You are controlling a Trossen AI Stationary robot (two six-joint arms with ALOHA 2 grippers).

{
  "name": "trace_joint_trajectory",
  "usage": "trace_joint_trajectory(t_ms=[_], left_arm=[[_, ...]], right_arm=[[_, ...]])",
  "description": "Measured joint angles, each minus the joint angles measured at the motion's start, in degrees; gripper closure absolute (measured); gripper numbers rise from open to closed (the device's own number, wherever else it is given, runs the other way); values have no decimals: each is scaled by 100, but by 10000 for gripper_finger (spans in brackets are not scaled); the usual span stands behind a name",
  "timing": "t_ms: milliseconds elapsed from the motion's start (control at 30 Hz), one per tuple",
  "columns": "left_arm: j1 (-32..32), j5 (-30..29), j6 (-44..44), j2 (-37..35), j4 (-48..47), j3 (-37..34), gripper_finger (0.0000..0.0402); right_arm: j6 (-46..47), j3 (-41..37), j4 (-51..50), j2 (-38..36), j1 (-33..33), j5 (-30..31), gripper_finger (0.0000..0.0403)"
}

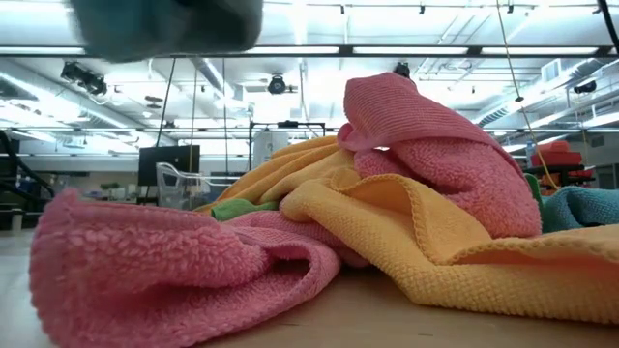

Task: Fold microfiber towels
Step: Fold the left blue microfiber towel

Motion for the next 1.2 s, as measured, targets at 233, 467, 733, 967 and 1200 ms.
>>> trace_joint_trajectory(t_ms=[233,467,733,967,1200], left_arm=[[-161,-1186,-466,9,884,-977,244],[-268,-1555,-1199,6,776,-1352,186],[50,-1793,-1161,2,796,-1484,97],[387,-1570,-262,-58,1623,-1452,75],[819,-969,2651,-243,3554,-1104,84]], right_arm=[[340,-270,483,-74,-87,102,377],[792,-843,1495,-61,-375,-359,377],[220,-862,1388,-26,-369,-1017,377],[-348,-851,1344,-99,-336,-880,377],[-704,-825,1084,-748,-190,-885,377]])
